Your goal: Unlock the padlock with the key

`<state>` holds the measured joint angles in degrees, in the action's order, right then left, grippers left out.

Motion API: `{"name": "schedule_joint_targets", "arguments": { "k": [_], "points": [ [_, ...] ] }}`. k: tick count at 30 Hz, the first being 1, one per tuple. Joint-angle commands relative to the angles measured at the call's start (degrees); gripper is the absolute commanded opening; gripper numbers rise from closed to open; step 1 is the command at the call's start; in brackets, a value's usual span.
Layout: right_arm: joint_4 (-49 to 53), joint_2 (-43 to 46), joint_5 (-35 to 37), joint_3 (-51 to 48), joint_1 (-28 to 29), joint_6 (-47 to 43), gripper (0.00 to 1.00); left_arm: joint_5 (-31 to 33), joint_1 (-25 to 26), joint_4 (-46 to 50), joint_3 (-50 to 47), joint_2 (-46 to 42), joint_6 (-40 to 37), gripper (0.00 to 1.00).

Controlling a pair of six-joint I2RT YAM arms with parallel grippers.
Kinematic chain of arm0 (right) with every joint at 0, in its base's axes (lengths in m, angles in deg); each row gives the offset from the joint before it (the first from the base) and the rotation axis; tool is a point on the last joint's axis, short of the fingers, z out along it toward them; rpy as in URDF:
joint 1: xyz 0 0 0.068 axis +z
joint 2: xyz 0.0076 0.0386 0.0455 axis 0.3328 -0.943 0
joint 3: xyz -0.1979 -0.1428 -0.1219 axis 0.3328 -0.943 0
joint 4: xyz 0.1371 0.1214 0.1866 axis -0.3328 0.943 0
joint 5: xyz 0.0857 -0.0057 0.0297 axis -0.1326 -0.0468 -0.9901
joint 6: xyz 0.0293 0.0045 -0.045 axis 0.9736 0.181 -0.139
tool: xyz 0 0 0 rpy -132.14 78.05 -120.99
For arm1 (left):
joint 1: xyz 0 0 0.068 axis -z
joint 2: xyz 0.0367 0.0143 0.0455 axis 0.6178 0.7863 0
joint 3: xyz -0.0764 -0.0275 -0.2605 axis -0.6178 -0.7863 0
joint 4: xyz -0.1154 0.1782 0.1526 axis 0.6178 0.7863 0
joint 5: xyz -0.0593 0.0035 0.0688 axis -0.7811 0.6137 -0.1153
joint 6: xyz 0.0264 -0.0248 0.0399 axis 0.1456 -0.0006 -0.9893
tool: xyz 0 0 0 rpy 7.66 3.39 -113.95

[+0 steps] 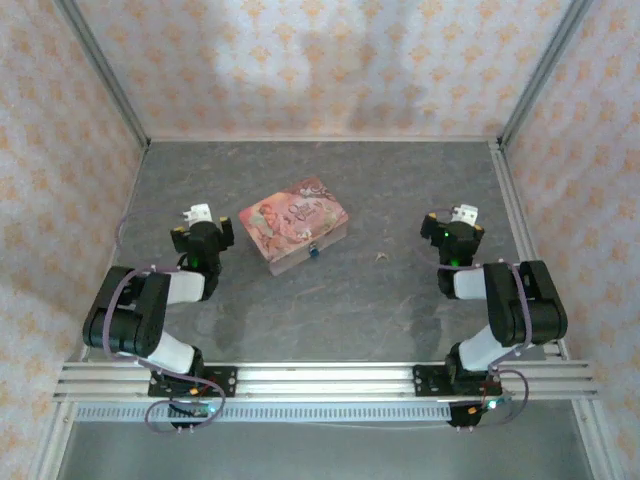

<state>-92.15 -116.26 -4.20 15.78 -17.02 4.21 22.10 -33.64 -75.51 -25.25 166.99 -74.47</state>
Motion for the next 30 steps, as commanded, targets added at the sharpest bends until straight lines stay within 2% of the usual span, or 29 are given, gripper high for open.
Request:
{"name": "schedule_joint_targets", "arguments": {
  "k": [1, 21, 23, 26, 30],
  "points": [
    [-0.2, 0.0, -1.0, 0.3, -0.4, 0.4, 0.99, 1.7, 0.5, -1.4, 0.3, -0.7, 0.0, 1.00],
    [-0.1, 0.4, 0.2, 0.4, -0.4, 1.0, 0.99, 1.2, 0.3, -0.9, 0.4, -1.1, 0.0, 1.00],
    [3.5, 3.2, 1.2, 1.2, -0.4, 1.5, 0.99, -0.1, 0.1, 5.4, 3.0, -3.3, -0.2, 1.00],
    [17.3, 11.1, 1.9, 5.0, -0.4, 2.3, 0.99, 0.9, 0.0, 20.4, 9.7, -7.1, 1.0, 1.00],
    [29.1, 20.6, 2.4, 8.3, -0.4, 7.9, 0.99, 3.3, -0.2, 27.6, 10.4, -15.1, 4.7, 1.00]
  ]
}}
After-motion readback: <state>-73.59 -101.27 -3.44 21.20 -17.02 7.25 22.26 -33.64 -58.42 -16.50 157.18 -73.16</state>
